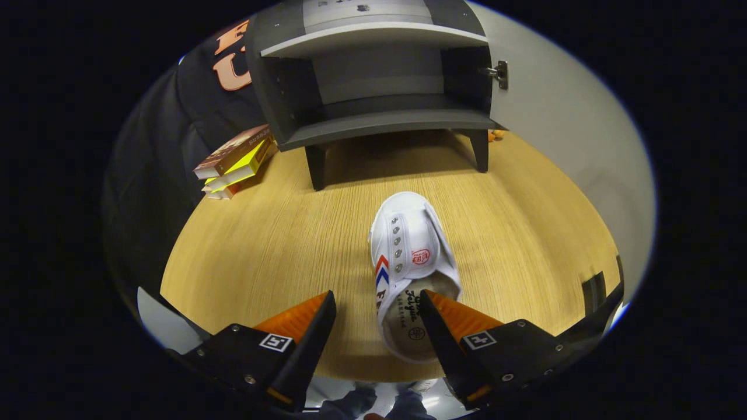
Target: Open the shoe cabinet door, grab the shoes and put them into the shoe cabinet, then close the shoe cabinet door.
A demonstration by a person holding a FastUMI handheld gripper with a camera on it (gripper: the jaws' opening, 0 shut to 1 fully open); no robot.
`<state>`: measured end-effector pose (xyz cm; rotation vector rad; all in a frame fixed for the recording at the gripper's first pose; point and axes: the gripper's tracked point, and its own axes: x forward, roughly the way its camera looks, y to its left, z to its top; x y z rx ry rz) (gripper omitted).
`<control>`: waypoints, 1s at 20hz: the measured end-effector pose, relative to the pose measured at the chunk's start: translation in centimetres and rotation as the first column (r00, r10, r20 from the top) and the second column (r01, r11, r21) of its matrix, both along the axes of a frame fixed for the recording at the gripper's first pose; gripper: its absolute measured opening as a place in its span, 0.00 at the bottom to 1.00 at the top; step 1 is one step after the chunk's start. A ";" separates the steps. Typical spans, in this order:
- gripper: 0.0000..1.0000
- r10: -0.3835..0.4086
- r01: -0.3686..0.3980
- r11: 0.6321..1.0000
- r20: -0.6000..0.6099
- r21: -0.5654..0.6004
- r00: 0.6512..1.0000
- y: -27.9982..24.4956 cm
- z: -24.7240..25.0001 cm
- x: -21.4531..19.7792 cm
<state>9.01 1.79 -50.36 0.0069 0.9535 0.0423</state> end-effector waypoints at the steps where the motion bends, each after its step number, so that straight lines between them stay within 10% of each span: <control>1: 0.91 0.003 -0.003 1.000 -0.005 0.009 1.000 0.2 -0.4 0.1; 4: 0.86 0.023 -0.023 1.000 -0.022 0.001 0.999 0.5 -1.5 0.4; 13: 0.04 -0.026 0.027 1.000 -0.061 0.013 0.998 -0.5 -2.2 0.7; 20: 0.00 0.024 -0.023 0.999 0.044 -0.025 0.999 0.1 3.3 2.8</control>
